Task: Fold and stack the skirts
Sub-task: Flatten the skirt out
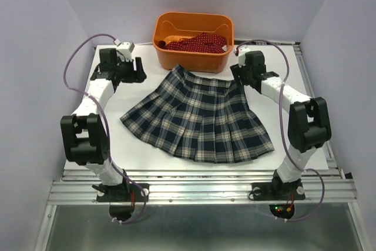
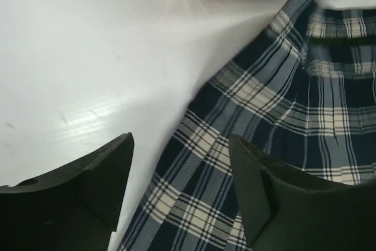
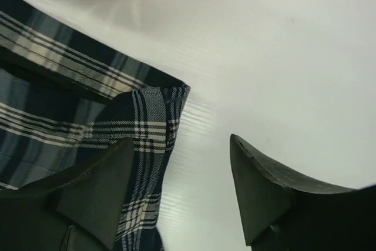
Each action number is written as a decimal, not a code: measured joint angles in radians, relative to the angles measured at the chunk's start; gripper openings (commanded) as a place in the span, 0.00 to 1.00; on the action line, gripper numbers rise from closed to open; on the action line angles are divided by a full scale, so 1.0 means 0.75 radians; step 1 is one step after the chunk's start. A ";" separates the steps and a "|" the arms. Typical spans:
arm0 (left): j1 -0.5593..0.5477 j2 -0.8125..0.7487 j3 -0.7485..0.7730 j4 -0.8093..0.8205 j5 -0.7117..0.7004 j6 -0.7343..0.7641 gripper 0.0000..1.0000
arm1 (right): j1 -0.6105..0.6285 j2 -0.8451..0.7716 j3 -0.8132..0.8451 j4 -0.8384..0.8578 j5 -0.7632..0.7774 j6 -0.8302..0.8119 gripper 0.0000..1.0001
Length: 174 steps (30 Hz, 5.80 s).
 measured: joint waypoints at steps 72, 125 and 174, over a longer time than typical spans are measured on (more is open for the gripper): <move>-0.149 0.209 -0.100 0.182 -0.093 0.047 0.60 | 0.054 -0.011 -0.003 -0.376 -0.425 -0.199 0.76; -0.456 0.446 0.312 0.006 -0.068 0.621 0.66 | -0.365 0.116 0.113 -0.581 -0.797 0.157 0.60; -0.484 0.590 0.326 0.244 -0.148 0.447 0.00 | -0.352 0.216 0.092 -0.527 -0.886 -0.151 0.59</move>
